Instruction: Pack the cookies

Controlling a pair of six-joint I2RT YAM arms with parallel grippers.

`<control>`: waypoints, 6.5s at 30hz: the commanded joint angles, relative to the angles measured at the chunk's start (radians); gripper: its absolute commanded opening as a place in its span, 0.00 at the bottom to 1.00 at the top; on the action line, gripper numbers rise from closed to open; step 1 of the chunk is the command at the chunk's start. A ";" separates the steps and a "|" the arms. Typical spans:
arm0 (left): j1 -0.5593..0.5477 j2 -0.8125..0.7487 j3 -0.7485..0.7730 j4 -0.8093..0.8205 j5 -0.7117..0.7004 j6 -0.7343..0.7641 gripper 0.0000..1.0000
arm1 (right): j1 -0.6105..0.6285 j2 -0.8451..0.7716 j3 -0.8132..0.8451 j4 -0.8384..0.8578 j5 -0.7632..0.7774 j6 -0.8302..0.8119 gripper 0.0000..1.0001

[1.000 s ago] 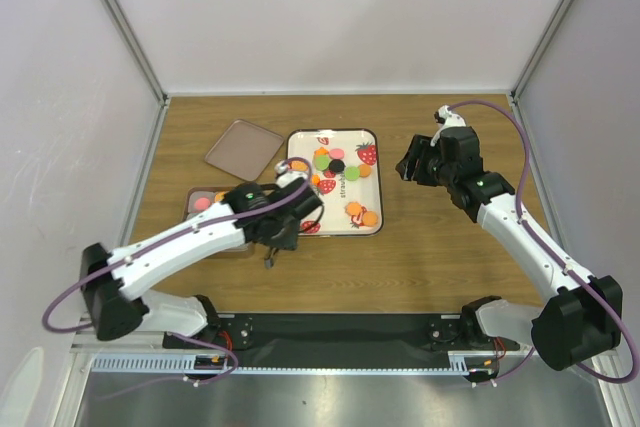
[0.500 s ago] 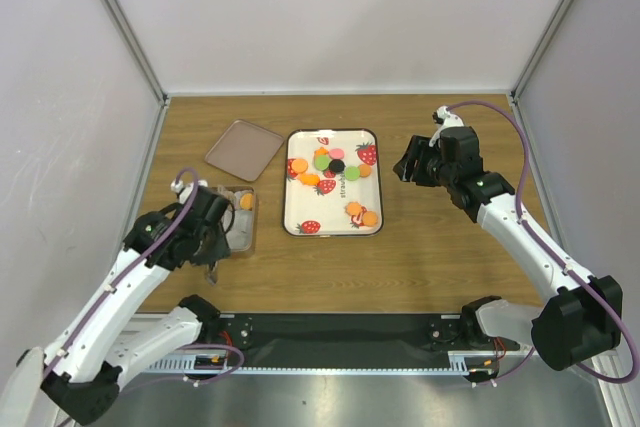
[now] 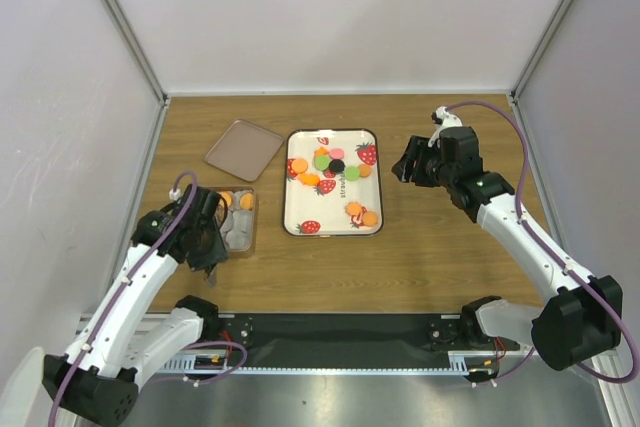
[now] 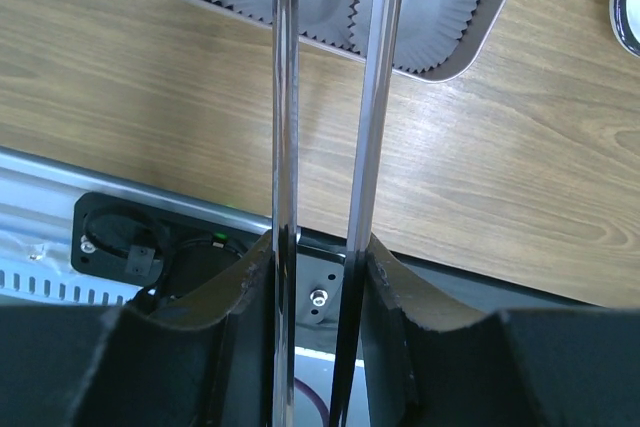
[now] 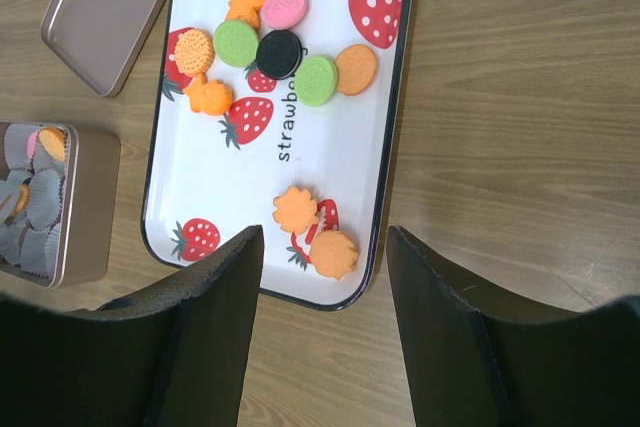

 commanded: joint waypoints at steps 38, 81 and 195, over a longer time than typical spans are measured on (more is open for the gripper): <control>-0.340 0.188 0.283 0.055 -0.127 -0.019 0.52 | -0.001 -0.002 0.008 0.023 0.023 -0.012 0.58; -0.754 0.864 0.533 0.279 -0.186 0.120 0.52 | -0.010 -0.014 0.011 0.014 0.036 -0.016 0.59; -0.293 0.173 0.280 0.015 -0.169 0.028 0.48 | 0.009 -0.011 0.012 0.017 0.028 -0.018 0.59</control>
